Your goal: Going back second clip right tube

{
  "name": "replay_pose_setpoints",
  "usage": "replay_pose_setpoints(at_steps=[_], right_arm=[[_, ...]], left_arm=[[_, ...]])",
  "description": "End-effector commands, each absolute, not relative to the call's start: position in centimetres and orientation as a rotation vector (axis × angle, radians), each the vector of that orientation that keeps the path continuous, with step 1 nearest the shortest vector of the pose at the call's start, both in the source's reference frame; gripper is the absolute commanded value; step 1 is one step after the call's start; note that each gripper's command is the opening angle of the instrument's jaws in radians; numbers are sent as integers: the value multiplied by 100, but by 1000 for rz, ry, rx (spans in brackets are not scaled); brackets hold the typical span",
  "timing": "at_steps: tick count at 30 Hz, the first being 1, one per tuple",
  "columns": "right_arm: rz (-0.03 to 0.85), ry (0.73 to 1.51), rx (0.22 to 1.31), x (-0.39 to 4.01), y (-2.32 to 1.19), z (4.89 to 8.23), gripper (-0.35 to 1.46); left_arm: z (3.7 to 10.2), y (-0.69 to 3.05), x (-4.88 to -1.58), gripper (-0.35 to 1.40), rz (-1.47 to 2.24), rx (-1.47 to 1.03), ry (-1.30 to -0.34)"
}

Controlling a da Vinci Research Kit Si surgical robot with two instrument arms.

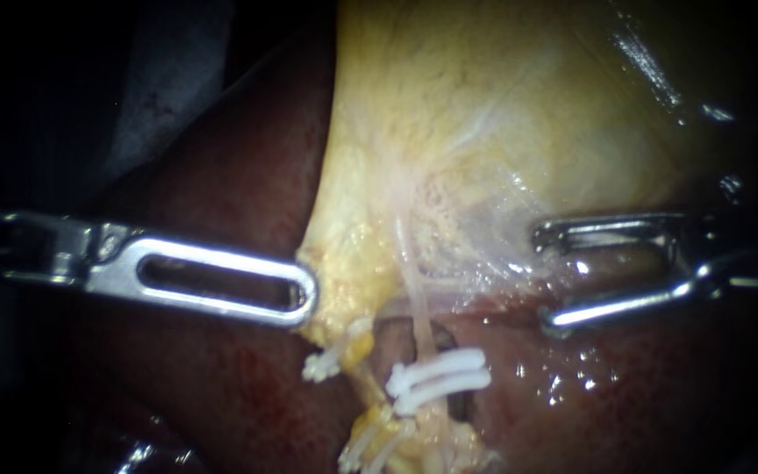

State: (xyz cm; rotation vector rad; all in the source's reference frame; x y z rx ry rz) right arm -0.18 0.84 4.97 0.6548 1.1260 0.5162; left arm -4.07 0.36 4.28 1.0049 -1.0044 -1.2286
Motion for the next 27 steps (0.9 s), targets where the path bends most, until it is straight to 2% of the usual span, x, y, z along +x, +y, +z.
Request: replay_pose_setpoints(at_steps=[1, 20, 27], right_arm=[[514, 1128, 645, -19, 86, 493, 60], [432, 1146, 626, -13, 72, 502, 60], [426, 1147, 625, -8, 66, 507, 60]], left_arm=[[428, 36, -407, -35, -1228, 1005, -1005], [437, 38, -410, -35, -1227, 1003, -1005], [439, 37, -413, -35, -1228, 1000, -1006]])
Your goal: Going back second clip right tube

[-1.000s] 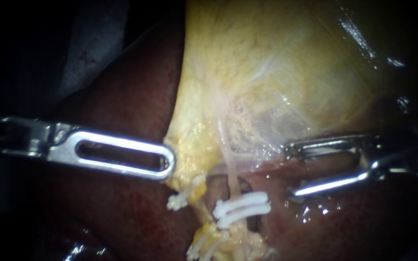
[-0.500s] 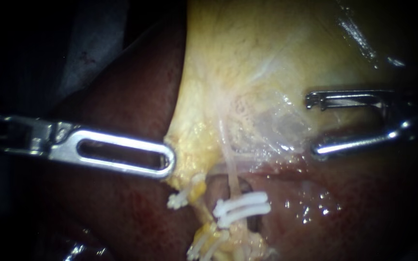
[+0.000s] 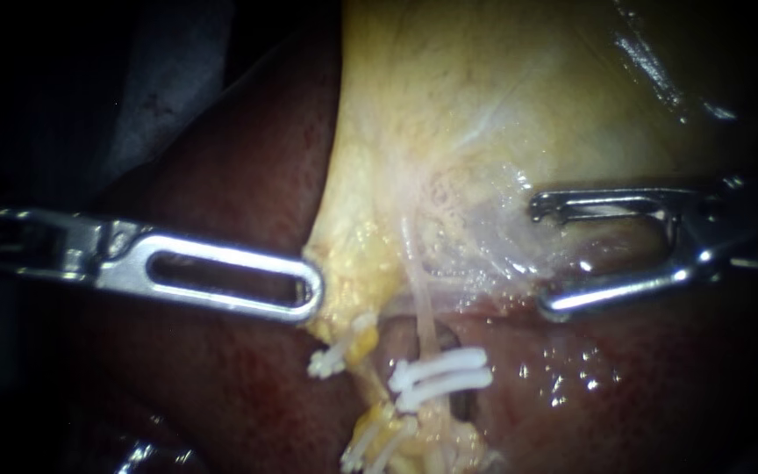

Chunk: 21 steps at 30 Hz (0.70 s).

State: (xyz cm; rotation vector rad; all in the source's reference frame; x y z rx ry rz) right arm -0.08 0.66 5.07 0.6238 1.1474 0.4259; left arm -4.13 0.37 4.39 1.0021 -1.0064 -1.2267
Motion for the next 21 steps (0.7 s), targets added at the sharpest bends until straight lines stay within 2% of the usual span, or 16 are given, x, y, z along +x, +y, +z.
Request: replay_pose_setpoints(at_steps=[1, 21], right_arm=[[426, 1147, 625, -8, 66, 507, 60], [421, 1148, 621, -8, 65, 508, 60]], left_arm=[[441, 36, -415, -35, -1226, 1001, -1005], [493, 7, -475, -35, -1174, 1009, -996]])
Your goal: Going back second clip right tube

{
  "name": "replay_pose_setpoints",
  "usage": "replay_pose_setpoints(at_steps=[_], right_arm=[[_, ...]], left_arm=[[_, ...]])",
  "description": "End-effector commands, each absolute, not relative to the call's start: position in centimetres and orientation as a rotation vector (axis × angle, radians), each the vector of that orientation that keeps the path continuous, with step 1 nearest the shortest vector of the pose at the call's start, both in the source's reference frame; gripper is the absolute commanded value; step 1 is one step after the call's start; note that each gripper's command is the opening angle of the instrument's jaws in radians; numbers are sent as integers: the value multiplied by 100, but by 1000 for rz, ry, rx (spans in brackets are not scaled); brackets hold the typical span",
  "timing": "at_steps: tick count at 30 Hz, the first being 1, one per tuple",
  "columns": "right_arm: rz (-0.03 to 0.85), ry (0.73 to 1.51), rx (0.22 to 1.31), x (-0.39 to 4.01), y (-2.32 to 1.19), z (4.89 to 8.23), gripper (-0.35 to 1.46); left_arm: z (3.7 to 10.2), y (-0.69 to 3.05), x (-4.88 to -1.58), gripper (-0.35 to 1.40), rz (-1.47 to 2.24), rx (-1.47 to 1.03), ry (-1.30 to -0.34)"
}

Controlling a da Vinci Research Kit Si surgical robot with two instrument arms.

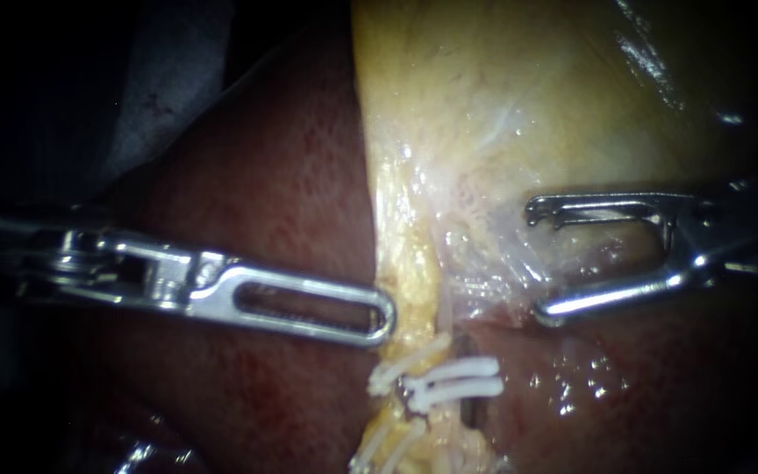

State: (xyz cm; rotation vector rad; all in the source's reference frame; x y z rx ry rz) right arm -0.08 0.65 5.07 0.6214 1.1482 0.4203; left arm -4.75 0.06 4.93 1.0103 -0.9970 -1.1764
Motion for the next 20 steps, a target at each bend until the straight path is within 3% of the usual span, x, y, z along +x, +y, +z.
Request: replay_pose_setpoints(at_steps=[1, 20], right_arm=[[421, 1148, 621, -8, 65, 508, 60], [420, 1148, 621, -8, 64, 508, 60]], left_arm=[[494, 7, -476, -35, -1174, 1009, -996], [494, 6, -476, -35, -1171, 1012, -995]])
